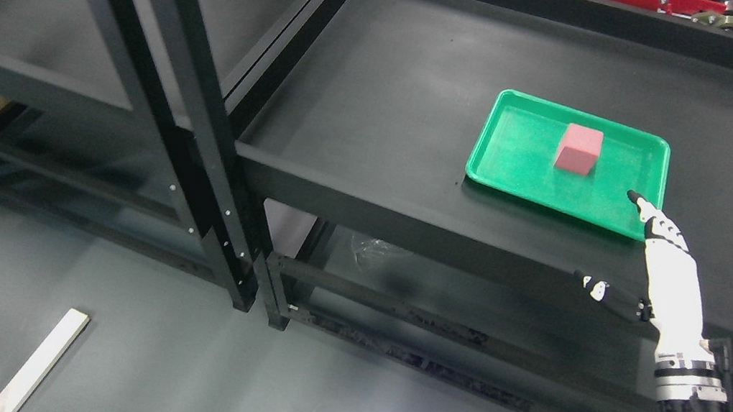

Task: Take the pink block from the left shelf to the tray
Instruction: 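Reach the right hand over the pink block on the green tray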

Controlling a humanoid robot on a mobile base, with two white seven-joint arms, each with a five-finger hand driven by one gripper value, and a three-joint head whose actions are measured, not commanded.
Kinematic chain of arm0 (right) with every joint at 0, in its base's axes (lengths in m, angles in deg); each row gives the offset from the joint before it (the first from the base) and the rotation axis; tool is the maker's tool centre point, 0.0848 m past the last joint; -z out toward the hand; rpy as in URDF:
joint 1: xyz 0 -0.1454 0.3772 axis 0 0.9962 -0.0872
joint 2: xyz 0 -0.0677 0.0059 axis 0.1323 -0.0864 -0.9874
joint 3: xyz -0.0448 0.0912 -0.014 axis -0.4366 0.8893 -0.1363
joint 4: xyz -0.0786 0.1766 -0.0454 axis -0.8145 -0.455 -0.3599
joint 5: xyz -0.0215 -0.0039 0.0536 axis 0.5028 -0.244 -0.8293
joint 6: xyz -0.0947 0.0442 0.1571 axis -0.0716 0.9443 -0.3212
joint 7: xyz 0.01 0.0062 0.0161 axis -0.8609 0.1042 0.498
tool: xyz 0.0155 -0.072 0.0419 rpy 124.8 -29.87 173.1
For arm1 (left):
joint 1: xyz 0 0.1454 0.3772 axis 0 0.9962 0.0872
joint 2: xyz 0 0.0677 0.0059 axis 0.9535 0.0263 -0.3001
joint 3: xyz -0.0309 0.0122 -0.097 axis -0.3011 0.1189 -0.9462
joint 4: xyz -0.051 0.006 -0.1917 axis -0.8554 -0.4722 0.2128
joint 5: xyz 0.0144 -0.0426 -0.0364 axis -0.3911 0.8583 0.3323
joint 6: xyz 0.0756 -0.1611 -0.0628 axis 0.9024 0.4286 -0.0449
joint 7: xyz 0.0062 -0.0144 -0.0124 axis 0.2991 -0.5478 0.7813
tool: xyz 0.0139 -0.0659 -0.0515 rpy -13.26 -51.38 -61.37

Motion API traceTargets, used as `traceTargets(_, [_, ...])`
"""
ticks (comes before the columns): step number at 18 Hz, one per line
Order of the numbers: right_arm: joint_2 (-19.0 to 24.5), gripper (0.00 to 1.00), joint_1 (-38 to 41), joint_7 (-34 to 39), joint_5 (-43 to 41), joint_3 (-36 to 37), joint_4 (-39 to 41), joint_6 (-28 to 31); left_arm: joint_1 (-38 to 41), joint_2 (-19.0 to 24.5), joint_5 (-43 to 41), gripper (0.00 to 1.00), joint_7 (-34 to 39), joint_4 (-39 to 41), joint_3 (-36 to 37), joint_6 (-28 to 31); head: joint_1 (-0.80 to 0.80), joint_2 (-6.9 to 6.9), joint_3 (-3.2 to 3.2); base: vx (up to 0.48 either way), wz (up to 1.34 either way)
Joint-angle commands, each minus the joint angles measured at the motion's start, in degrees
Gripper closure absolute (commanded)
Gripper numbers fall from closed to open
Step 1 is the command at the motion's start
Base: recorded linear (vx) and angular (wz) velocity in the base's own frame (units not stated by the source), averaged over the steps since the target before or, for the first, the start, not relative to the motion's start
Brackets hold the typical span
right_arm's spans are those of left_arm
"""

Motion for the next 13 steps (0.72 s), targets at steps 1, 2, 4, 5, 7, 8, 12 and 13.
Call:
traceTargets(1, [1.3,0.0,-0.11,-0.21,27.88,-1.82,-0.01,0.03,-1.66,1.0,0.0,0.0,0.03,1.0,0.0,-0.03,0.0,0.0,0.0,0.288,-0.11])
traceTargets(2, [1.91,0.0,-0.37,-0.21,28.23,-2.0,-0.01,0.03,-1.66,1.0,0.0,0.0,0.03,1.0,0.0,-0.03,0.0,0.0,0.0,0.288,-0.11])
traceTargets(4, [3.31,0.0,-0.72,-0.21,28.93,-2.09,-0.09,0.03,-1.66,1.0,0.0,0.0,0.03,1.0,0.0,-0.03,0.0,0.0,0.0,0.27,-0.11])
traceTargets(5, [3.93,0.0,-0.81,-0.3,29.64,-2.53,-0.09,0.03,-1.66,1.0,0.0,0.0,0.03,1.0,0.0,-0.03,0.0,0.0,0.0,0.274,-0.1])
traceTargets(7, [6.04,0.0,-1.34,-1.0,29.82,-3.67,-0.18,0.03,-1.66,1.0,0.0,0.0,0.03,1.0,0.0,-0.03,0.0,0.0,0.0,0.27,-0.12])
traceTargets(8, [6.57,0.0,-1.34,-1.87,29.82,-3.85,-0.18,-0.05,-1.66,1.0,0.0,0.0,0.03,1.0,0.0,-0.03,0.0,0.0,0.0,0.267,-0.14])
traceTargets(12, [6.75,0.0,-4.05,-3.47,35.07,-6.74,-2.02,-0.23,-1.66,1.0,0.0,0.0,0.03,1.0,0.0,-0.03,0.0,0.0,0.0,0.242,-0.15])
traceTargets(13, [6.84,0.0,-4.76,-3.2,36.74,-7.36,-3.42,-0.14,-1.75,1.0,0.0,0.0,0.03,1.0,0.0,-0.03,0.0,0.0,0.0,0.192,-0.16])
